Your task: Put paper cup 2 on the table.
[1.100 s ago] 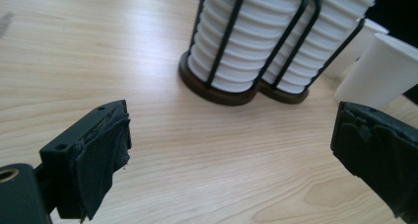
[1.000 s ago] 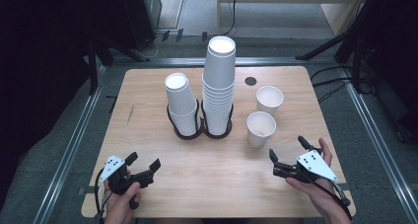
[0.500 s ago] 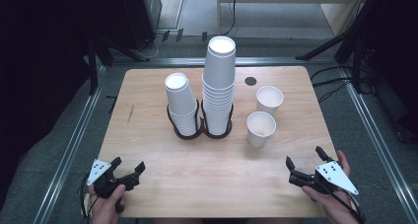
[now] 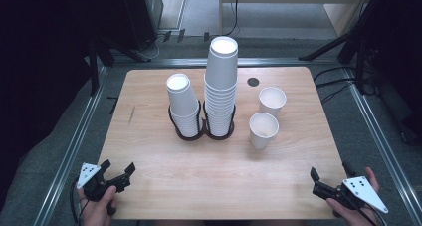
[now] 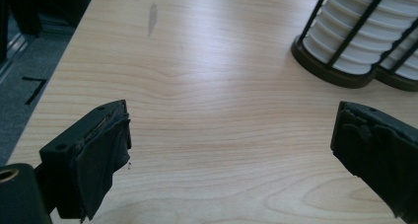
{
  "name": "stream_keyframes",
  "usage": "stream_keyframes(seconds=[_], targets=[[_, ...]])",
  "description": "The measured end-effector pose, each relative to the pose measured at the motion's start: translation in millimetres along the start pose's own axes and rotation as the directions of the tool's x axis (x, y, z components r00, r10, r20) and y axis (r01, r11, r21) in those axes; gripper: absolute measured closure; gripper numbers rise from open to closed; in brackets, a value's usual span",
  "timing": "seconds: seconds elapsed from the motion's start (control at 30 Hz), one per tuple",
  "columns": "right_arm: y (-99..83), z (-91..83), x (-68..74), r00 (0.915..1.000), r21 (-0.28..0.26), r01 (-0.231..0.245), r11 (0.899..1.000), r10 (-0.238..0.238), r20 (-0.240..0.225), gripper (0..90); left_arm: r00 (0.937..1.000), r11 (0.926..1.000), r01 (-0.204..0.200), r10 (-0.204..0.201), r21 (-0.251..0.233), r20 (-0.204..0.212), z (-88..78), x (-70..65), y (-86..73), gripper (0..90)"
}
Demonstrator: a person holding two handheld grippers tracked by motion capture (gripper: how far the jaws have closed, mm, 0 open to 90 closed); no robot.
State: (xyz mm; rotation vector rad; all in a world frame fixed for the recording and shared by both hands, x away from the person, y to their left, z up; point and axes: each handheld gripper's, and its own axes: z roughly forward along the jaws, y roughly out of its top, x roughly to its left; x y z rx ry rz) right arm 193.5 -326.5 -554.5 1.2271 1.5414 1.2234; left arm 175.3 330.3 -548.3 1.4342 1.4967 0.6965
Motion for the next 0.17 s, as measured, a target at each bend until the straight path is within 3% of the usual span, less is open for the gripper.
stream_keyframes(seconds=[0.17], targets=[[4.1, -1.3, -6.7, 0.9995, -0.025, -0.024, 0.999, 0.024, 0.019, 0.0, 0.9982, 0.9983, 0.057, -0.057, -0.005, 0.019, 3.6, 6.7, 1.1, 1.8]])
